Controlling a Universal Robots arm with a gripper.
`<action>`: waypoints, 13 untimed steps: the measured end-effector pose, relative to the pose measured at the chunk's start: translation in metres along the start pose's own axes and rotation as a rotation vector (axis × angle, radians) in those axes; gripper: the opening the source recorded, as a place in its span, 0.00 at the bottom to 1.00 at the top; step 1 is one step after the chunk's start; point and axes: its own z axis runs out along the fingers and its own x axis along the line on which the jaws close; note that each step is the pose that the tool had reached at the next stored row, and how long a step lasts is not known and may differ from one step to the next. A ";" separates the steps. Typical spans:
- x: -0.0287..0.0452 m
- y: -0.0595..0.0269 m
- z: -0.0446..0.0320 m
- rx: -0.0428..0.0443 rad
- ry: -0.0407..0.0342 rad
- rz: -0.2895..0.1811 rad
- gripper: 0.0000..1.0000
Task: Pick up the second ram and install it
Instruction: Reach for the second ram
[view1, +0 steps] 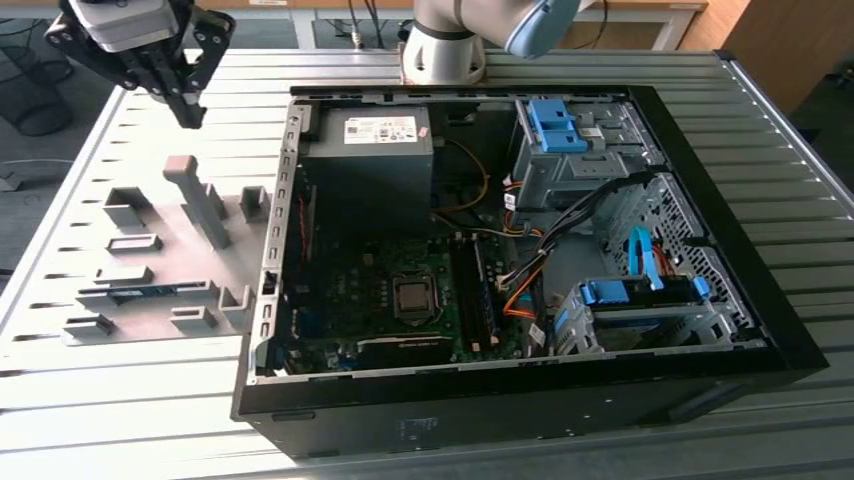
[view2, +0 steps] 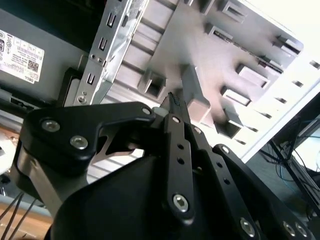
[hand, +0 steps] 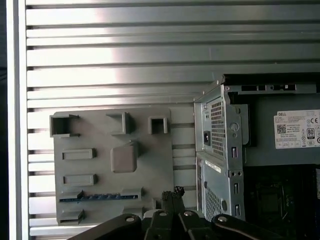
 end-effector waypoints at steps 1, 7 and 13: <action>0.0019 -0.0005 0.0000 -0.0001 0.0000 -0.001 0.11; 0.0169 -0.0038 0.0001 -0.0001 0.0001 -0.004 0.11; 0.0298 -0.0127 0.0008 -0.0001 0.0003 -0.007 0.11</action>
